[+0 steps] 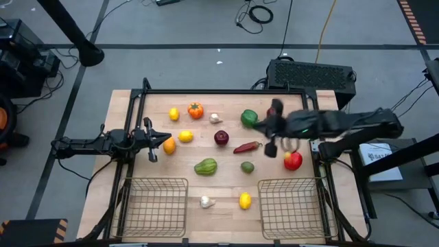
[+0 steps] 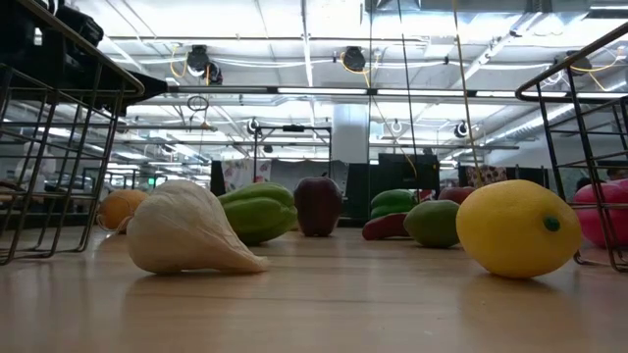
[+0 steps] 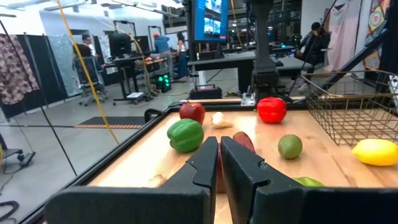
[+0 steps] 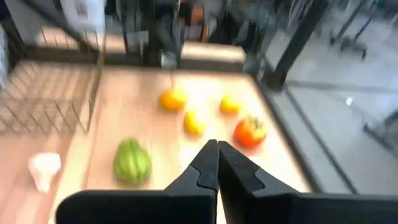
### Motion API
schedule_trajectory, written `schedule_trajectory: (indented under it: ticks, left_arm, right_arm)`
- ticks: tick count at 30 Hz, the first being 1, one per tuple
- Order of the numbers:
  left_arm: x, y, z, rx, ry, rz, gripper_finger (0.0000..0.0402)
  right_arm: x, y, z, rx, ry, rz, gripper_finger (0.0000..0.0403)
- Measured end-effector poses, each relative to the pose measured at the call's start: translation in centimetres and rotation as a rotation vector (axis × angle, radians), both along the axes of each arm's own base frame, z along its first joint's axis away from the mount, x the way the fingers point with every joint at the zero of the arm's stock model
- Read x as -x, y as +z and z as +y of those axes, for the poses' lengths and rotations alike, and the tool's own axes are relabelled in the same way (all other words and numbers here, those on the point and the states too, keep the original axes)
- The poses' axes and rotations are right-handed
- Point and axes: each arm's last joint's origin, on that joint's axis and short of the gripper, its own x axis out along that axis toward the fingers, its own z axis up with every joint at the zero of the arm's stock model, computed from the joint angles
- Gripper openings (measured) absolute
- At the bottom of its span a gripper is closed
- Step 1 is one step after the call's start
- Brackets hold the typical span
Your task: Sort produce into baskets
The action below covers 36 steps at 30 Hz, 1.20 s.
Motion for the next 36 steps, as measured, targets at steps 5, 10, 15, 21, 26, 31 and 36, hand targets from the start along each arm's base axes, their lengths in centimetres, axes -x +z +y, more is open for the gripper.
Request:
schedule_trajectory:
  ticks: [5, 10, 15, 21, 26, 31, 36]
  left_arm:
    - [0.0, 0.0, 0.0, 0.000, 0.004, 0.001, 0.0029]
    - [0.0, 0.0, 0.0, 0.065, 0.008, -0.011, 0.0029]
    - [0.1, 0.1, 0.2, 0.133, 0.081, -0.024, 0.0029]
    - [1.1, 5.1, 0.9, 0.059, 0.339, 0.145, 0.0029]
    - [0.2, 13.6, 0.8, 0.000, 0.288, 0.082, 0.0029]
    - [-2.0, 21.5, 0.4, 0.011, 0.148, 0.004, 0.0029]
    - [-6.8, 22.8, 0.2, -0.004, 0.081, 0.105, 0.0029]
  right_arm:
    - [-1.0, -4.9, -0.3, -0.074, -0.056, 0.022, 0.0000]
    - [-1.4, -6.5, -1.3, -0.107, -0.110, -0.028, 0.0000]
    - [-1.5, -6.2, -1.9, -0.121, -0.136, -0.062, 0.0000]
    - [-1.6, -6.2, -1.9, -0.093, -0.122, -0.059, 0.0000]
    - [-1.7, -5.8, -2.1, -0.054, -0.107, -0.088, 0.0000]
    - [-2.0, -5.1, -2.1, -0.017, -0.092, -0.148, 0.0000]
    - [-2.0, -5.0, -2.1, -0.002, -0.086, -0.154, 0.0000]
